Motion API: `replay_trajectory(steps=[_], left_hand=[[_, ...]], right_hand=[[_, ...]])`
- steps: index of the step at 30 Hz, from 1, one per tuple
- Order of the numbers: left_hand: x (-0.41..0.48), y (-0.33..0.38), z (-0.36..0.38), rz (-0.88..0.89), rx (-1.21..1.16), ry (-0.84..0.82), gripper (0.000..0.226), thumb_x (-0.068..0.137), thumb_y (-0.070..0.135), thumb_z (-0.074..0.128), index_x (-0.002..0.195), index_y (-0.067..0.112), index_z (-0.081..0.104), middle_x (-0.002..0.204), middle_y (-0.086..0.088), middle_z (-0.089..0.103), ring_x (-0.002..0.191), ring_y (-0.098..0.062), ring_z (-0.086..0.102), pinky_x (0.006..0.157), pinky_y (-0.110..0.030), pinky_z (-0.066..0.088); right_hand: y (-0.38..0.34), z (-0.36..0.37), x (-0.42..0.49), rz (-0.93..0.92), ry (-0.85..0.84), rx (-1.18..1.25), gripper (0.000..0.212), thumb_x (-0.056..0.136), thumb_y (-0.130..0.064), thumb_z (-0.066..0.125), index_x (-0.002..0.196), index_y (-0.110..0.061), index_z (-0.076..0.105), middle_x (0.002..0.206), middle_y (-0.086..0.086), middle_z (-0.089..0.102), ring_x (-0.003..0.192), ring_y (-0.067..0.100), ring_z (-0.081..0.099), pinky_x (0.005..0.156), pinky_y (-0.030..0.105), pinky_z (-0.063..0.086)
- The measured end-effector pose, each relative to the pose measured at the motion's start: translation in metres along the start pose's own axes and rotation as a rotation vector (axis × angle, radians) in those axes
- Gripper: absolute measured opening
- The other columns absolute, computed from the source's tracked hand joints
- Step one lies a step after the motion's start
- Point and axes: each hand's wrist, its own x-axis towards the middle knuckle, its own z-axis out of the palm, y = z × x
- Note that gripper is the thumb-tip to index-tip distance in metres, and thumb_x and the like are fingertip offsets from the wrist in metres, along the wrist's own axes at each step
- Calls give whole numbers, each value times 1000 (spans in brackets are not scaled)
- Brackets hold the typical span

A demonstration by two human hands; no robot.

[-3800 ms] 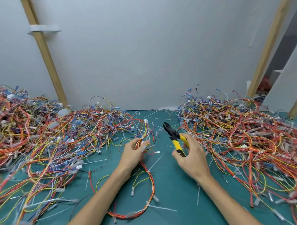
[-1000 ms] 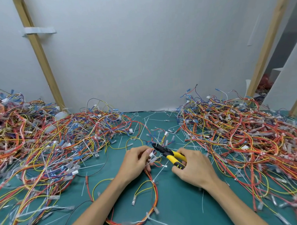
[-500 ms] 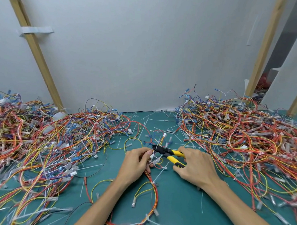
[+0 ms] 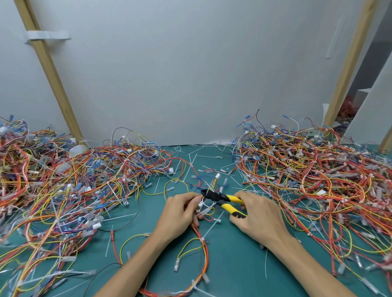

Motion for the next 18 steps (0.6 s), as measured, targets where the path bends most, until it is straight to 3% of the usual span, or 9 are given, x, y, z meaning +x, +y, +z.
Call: replay_trajectory(steps=[14, 18], left_hand=[[-2, -1, 0, -14, -37, -8, 22, 101, 20, 47, 87, 16, 64, 63, -4, 70, 50, -17, 67, 58, -22, 53], [-3, 0, 1, -7, -17, -14, 22, 101, 20, 48, 85, 17, 63, 64, -6, 70, 50, -17, 67, 57, -22, 52]], right_hand=[[-4, -4, -3, 20, 27, 21, 37, 73, -58, 56, 98, -32, 59, 78, -11, 64, 79, 13, 62, 67, 27, 50], [-2, -4, -5, 4, 30, 30, 39, 72, -55, 61, 103, -34, 55, 87, -12, 60, 86, 14, 60, 67, 27, 43]])
